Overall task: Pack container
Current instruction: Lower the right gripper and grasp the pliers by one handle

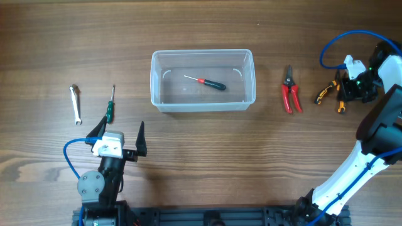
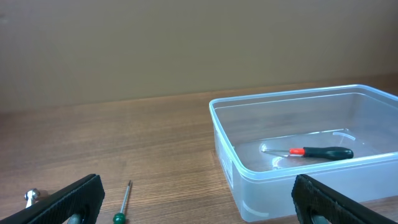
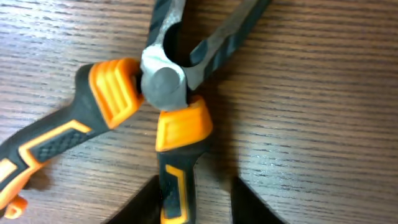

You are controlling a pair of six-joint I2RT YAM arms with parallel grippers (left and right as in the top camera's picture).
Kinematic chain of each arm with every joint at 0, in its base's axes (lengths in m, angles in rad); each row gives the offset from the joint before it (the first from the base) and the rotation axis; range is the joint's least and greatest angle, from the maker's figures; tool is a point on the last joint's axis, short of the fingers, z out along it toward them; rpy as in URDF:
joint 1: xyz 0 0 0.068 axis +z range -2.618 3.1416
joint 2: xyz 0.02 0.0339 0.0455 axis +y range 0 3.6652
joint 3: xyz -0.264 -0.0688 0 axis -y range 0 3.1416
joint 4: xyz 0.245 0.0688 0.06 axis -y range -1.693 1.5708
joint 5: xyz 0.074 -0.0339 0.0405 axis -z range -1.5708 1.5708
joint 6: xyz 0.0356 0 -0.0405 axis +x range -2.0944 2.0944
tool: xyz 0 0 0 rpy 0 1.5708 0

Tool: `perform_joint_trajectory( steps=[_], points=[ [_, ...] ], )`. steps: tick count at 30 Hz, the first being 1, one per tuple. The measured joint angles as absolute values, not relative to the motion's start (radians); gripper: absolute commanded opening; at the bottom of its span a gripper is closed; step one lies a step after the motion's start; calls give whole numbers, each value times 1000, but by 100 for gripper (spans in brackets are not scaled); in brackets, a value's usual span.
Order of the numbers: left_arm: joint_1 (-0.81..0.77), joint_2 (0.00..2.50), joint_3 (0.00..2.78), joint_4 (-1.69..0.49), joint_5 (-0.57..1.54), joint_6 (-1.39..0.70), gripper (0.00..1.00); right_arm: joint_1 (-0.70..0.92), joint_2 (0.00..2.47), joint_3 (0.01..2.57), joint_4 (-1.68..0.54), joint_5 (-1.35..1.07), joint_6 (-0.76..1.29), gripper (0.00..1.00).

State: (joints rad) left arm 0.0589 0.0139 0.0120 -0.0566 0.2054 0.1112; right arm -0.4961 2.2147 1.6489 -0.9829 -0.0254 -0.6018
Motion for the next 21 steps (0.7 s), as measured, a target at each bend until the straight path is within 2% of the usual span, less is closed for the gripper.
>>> perform_joint_trajectory(
  steps=[4,8,11,21],
  points=[
    [59,14,12,-57,205,111,100,-496,2215,1649,-982,-26,-599,24],
    [59,14,12,-57,205,111,100,-496,2215,1649,-975,-26,-598,10],
    [59,14,12,-57,205,111,100,-496,2215,1649,-962,-27,-587,4],
    [59,14,12,-57,205,111,100,-496,2228,1721,-989,-38,-569,4]
  ],
)
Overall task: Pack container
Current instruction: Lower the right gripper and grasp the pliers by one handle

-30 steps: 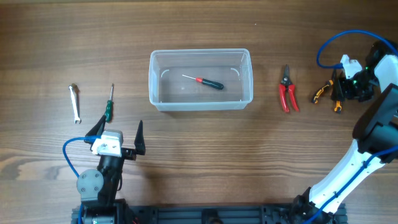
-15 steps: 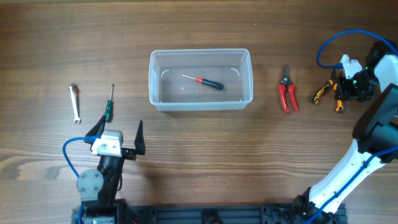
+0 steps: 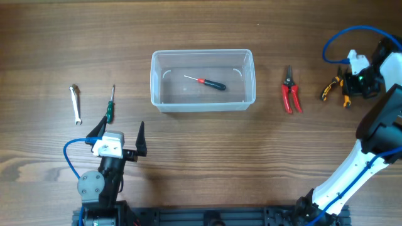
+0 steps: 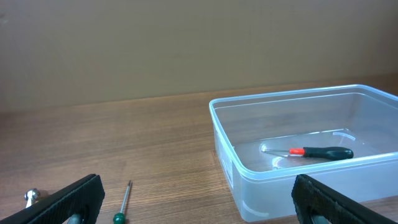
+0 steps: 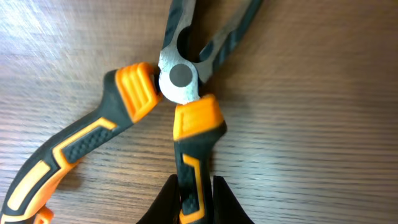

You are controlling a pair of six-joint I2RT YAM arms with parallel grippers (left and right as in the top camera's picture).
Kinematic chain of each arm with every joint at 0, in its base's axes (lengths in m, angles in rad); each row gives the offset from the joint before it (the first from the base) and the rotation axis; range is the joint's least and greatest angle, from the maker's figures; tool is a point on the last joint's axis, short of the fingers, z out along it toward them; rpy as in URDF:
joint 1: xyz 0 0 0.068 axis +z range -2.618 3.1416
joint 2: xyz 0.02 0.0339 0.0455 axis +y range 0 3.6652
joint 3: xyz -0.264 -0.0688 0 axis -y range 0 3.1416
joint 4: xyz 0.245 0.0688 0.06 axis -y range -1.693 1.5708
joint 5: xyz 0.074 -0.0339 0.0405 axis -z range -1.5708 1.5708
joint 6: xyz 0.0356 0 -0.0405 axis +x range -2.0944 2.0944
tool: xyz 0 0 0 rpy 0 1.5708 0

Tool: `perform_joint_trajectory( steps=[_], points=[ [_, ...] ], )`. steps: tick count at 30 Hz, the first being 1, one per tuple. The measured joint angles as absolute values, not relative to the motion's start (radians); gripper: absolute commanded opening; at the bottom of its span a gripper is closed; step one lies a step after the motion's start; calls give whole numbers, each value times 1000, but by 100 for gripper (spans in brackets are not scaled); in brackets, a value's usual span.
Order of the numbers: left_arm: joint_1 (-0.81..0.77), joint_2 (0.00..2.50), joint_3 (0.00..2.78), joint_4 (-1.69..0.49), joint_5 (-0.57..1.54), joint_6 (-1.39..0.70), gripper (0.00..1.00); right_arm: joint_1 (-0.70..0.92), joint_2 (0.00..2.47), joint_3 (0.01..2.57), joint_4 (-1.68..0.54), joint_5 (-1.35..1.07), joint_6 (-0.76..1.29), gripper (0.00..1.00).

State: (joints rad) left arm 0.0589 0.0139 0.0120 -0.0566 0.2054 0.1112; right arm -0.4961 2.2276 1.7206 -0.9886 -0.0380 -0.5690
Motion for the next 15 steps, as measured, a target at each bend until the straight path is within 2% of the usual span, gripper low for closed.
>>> perform_joint_trajectory(
  steps=[8,15],
  points=[
    [59,14,12,-57,205,111,100,-465,2241,2051,-1167,-82,-562,4],
    [59,14,12,-56,205,111,100,-330,2238,2366,-1315,-94,-567,4]
  ],
)
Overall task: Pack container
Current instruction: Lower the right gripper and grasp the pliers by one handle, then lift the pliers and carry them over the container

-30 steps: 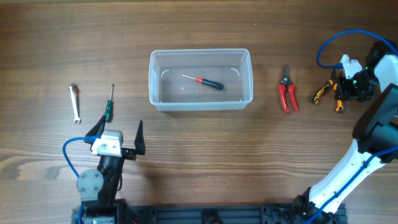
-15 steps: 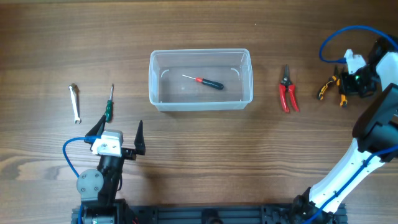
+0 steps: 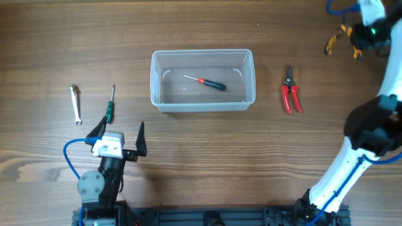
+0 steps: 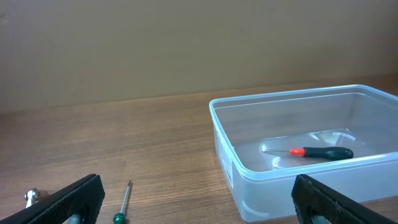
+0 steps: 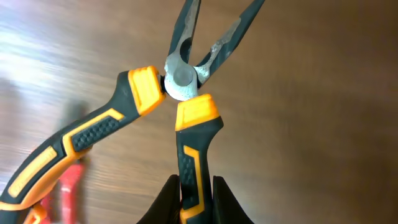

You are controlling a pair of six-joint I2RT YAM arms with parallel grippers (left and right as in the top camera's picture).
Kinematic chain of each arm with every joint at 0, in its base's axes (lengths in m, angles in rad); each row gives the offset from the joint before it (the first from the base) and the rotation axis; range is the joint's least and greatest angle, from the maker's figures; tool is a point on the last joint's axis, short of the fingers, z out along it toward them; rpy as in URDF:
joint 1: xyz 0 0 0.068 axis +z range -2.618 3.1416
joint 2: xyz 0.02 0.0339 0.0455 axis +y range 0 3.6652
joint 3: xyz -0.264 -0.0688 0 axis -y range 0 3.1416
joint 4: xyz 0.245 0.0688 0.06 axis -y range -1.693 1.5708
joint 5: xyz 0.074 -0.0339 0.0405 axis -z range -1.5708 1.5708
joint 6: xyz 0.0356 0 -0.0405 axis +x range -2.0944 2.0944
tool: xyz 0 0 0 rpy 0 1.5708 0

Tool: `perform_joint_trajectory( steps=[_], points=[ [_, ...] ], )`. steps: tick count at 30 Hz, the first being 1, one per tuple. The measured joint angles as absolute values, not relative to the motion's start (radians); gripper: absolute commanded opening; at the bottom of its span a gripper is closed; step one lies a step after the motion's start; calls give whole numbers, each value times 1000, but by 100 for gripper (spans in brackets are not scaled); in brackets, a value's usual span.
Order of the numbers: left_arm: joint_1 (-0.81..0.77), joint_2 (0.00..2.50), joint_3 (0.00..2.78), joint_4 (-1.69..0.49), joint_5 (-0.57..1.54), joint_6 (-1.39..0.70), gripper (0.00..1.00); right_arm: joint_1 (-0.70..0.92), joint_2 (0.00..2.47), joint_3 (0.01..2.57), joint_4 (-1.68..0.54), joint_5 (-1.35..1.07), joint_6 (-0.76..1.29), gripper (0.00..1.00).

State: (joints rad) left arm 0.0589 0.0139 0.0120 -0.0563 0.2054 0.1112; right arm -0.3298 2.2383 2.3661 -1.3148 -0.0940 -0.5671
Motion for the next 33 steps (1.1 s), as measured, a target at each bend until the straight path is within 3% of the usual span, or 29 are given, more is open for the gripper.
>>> perform_joint_trajectory(
  steps=[19,27,33],
  points=[
    [59,14,12,-57,205,111,100,340,2103,2445,-1498,-205,-787,4],
    [59,14,12,-56,205,111,100,498,2103,2288,-1411,-217,-844,4],
    [59,14,12,-57,205,111,100,524,2103,2121,-1321,-240,-877,4]
  ],
)
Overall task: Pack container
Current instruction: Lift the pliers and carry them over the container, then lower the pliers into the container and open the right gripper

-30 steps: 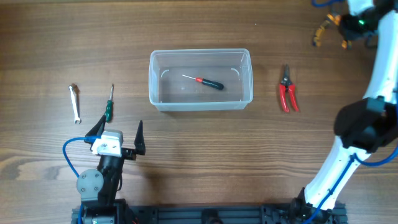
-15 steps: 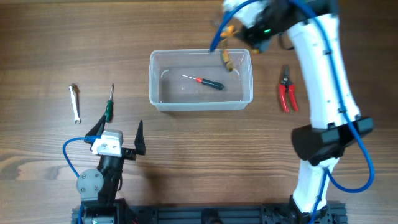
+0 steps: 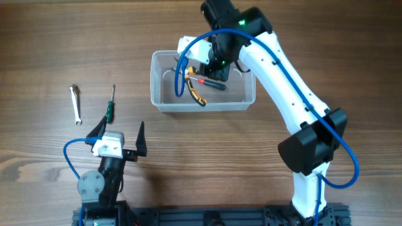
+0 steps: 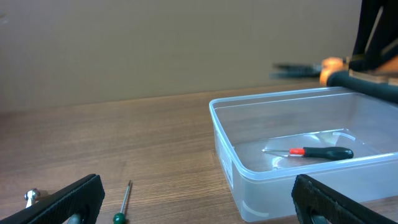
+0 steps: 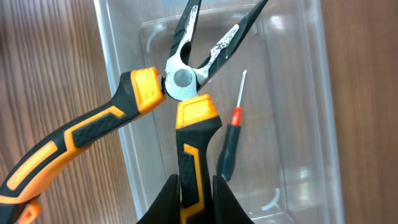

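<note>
The clear plastic container [image 3: 202,108] stands at the table's middle back, with a red-and-black screwdriver [image 3: 211,84] lying in it. My right gripper [image 5: 191,200] is shut on one handle of the orange-and-black pliers [image 5: 180,81]. It holds them spread open above the container's left half [image 3: 190,86]; they show blurred in the left wrist view [image 4: 336,70]. A green screwdriver [image 3: 110,108] and a small wrench [image 3: 75,103] lie on the table at the left. My left gripper [image 3: 122,127] is open near the front left, with nothing between its fingers [image 4: 74,200].
The right arm [image 3: 282,81] stretches from the front right across the table to the container and covers the spot right of it. The container wall [image 4: 280,186] rises just ahead and to the right of my left gripper.
My right gripper, with the pliers, was at the table's far back right corner; it is now over the container's left half. The left arm has not moved.
My right gripper first stood open around one handle of the pliers lying at the far right. Then it was shut on that handle. Then it held the pliers up at the back right corner, and now holds them over the container.
</note>
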You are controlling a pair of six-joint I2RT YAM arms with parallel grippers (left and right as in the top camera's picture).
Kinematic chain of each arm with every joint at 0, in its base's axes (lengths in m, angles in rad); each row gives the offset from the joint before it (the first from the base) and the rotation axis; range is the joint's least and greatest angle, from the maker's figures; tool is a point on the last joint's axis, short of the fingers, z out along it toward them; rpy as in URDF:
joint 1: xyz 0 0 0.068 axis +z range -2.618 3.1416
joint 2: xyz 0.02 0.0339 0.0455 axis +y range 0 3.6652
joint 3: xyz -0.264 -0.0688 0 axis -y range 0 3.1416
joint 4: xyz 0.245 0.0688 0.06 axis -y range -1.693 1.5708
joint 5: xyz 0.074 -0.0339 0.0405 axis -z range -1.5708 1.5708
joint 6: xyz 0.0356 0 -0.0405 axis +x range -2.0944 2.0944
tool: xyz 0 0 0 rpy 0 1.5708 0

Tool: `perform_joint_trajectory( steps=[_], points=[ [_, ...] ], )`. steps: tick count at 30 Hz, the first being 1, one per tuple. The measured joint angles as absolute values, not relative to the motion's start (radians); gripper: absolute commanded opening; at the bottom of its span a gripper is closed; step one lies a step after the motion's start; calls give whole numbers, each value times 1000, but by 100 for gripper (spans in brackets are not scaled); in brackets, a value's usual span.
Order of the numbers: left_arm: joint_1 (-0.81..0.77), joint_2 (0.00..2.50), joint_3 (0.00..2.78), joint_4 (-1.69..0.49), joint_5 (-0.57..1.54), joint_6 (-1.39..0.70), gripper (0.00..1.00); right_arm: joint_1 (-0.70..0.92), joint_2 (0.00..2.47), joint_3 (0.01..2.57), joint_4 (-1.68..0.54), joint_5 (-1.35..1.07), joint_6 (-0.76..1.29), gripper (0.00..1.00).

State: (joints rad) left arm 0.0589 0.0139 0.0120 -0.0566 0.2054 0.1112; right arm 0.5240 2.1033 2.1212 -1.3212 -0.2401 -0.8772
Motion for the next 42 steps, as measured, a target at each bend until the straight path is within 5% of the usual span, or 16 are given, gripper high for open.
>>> perform_joint_trajectory(
  steps=[16,42],
  points=[
    [59,14,12,-57,205,111,100,523,2103,1984,-1049,-244,-902,4],
    [59,14,12,-56,205,111,100,494,2189,1984,-1070,-247,-904,4]
  ],
)
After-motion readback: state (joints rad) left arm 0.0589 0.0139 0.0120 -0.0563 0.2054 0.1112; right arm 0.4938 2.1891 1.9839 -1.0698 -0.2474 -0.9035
